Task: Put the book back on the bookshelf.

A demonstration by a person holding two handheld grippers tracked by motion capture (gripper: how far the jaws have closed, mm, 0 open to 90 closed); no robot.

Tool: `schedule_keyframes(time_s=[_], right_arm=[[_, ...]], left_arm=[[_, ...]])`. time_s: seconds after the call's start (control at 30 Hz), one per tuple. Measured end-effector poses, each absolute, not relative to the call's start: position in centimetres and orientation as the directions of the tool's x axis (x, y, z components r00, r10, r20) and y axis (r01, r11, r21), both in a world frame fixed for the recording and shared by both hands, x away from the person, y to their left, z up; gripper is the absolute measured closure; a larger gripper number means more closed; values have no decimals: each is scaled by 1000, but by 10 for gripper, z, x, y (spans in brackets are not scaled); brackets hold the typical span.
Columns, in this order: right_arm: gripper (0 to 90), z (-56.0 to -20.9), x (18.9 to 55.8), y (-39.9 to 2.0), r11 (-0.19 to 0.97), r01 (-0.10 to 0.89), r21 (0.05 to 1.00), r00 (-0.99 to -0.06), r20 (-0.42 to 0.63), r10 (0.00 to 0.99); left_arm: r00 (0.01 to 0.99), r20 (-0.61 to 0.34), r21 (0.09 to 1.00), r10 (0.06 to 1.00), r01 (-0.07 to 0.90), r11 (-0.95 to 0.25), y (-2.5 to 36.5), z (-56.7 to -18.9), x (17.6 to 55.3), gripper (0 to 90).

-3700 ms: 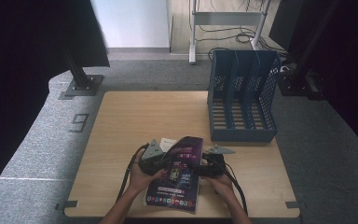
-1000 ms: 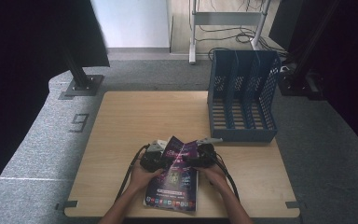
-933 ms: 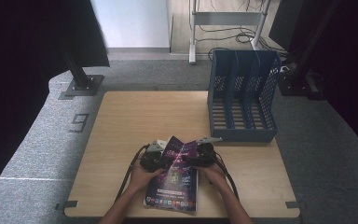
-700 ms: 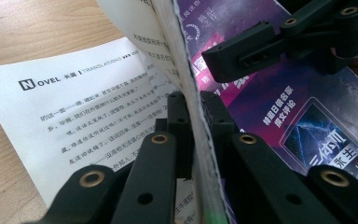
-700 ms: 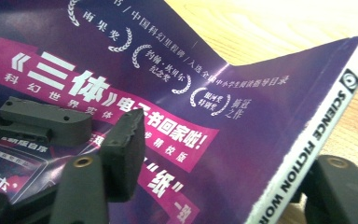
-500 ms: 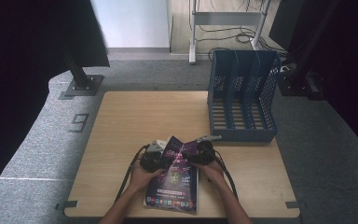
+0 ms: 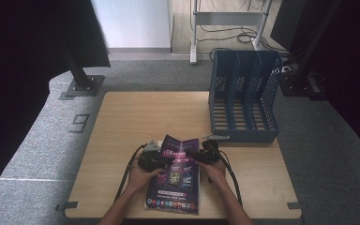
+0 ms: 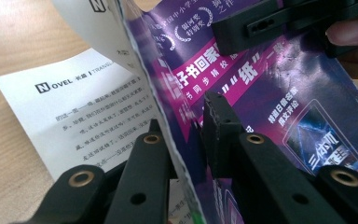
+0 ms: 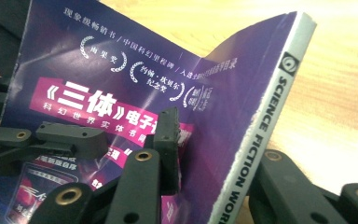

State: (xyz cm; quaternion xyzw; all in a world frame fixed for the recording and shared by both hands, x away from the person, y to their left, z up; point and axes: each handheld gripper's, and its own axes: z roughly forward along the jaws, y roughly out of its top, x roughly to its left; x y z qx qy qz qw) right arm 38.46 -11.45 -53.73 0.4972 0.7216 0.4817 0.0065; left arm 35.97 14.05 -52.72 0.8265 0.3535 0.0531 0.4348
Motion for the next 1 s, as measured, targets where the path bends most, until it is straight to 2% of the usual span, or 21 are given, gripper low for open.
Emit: schedule_keyframes(time_s=[0.23,0.37,1.0], right_arm=[[746,-515,372,-118,22,638,770,-549,435,714],[752,-501,364,-117,40,567,823,-585,368,723],[773,-463,335,-120,62,343,937,-675,200,710]], left_arm=[[769,-216,801,601,492,-341,145,-511,354,794],[780,-197,824,595,460,-330,145,-501,350,795],[813,-172,889,557,371,-268,157,-473,337,835]])
